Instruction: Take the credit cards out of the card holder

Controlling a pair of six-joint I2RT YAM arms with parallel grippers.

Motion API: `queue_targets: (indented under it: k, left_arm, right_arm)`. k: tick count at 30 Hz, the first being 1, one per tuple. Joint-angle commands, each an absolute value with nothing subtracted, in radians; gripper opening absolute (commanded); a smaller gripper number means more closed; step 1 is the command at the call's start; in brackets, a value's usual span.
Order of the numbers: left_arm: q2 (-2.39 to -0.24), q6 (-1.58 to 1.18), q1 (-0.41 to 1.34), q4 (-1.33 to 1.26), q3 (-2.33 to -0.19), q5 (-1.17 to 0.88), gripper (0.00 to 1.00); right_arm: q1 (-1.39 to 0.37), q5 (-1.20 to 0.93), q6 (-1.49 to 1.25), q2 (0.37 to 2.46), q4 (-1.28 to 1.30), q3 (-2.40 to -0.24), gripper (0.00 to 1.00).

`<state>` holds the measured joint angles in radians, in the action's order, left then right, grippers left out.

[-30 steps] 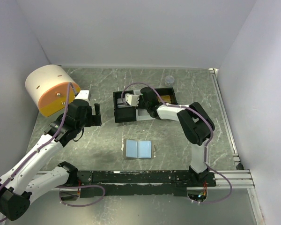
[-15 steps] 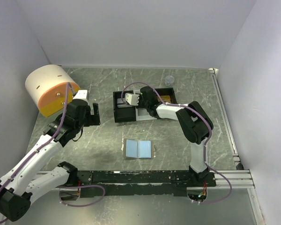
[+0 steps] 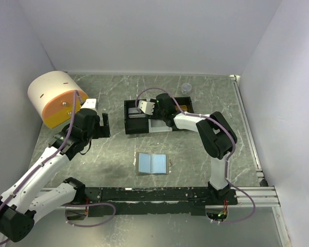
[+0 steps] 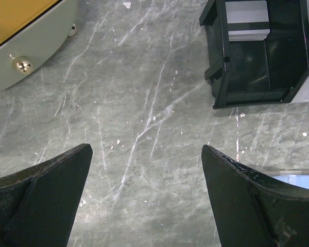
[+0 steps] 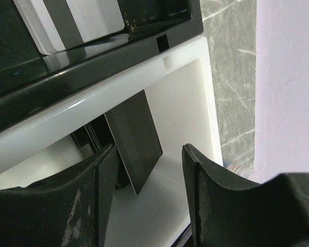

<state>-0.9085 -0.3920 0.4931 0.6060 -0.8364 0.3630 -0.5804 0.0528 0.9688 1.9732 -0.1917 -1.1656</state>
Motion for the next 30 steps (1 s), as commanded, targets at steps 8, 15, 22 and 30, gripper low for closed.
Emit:
queue_targets:
  k: [8, 15, 22, 30]
  left_arm:
    - [-0.914, -0.380, 0.482, 0.607, -0.840, 0.348, 0.99]
    - [-0.910, -0.371, 0.482, 0.599, -0.835, 0.328, 0.99]
    - [-0.920, -0.374, 0.482, 0.605, -0.840, 0.332, 0.99]
    - [-0.915, -0.374, 0.480, 0.604, -0.840, 0.335, 0.99]
  right_arm:
    - [-0.572, 0.012, 0.920, 1.916, -0.179, -1.148, 0.53]
    - [-0.571, 0.015, 0.918, 1.936, -0.153, -1.154, 0.54]
    - [-0.568, 0.001, 0.852, 1.910, -0.195, -1.152, 0.54]
    - [-0.565, 0.021, 0.488, 1.709, -0.307, -1.125, 0.71]
